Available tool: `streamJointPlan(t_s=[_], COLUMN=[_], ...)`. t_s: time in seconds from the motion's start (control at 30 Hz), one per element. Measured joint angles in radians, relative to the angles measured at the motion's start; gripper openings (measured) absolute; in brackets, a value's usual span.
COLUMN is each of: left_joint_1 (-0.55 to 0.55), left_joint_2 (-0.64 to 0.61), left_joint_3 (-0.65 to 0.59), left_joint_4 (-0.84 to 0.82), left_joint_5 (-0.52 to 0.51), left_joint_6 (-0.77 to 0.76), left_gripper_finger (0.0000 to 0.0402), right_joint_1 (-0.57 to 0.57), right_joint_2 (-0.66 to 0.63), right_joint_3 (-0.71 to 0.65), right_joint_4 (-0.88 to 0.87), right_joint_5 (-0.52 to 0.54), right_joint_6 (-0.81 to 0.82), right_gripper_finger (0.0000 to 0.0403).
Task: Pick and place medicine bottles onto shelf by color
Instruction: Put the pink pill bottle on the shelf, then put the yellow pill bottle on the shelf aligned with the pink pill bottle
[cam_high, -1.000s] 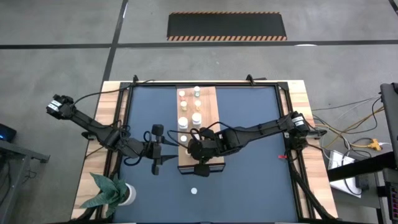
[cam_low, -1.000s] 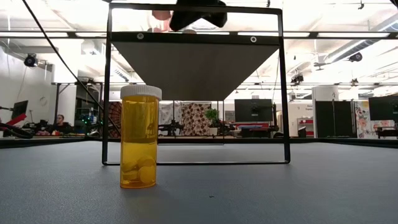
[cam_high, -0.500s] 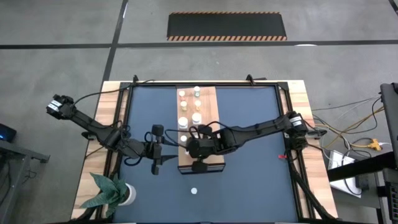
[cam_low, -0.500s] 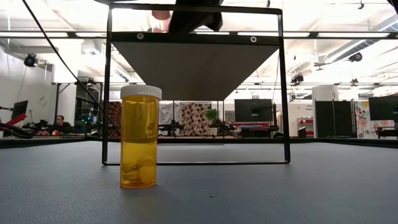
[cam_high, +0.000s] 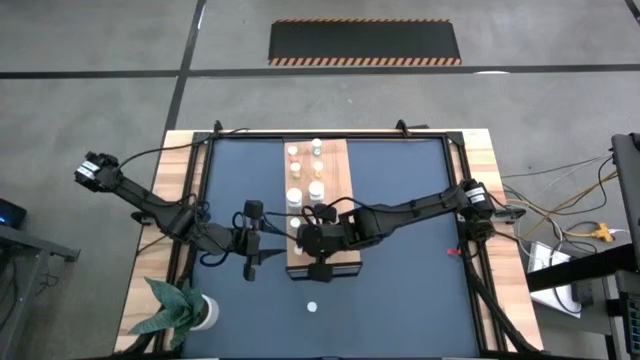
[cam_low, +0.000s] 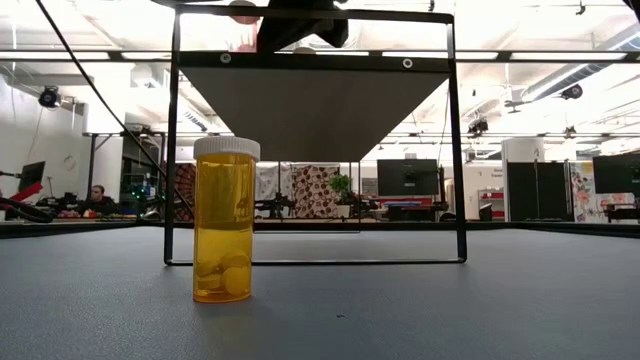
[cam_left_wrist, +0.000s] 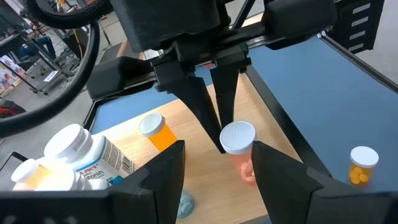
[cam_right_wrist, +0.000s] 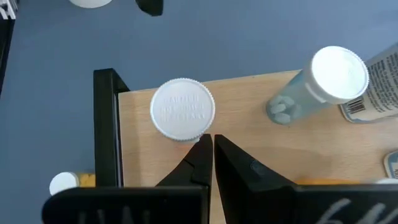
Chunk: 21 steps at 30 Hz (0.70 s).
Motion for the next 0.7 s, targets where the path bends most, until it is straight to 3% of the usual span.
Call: streamJointPlan(t_s=[0.3,0.7], left_joint_1=[0.000,0.001], left_joint_2=[0.000,0.000], left_joint_3=[0.000,-0.005], left_joint_4=[0.000,-0.078], left_joint_5=[0.000,-0.001], left_joint_6=[0.000,-0.027], left_gripper_finger=[0.0169,0.0169], right_joint_1=[-0.001,0.013], right_joint_2=[-0.011,-0.022], right_joint_3=[0.000,0.087], right_joint_4=[-0.021,-0.225], right_joint_5=[0.005,0.008], right_joint_6=[0.002,0.013], right_gripper_finger=[0.0008,0.0009])
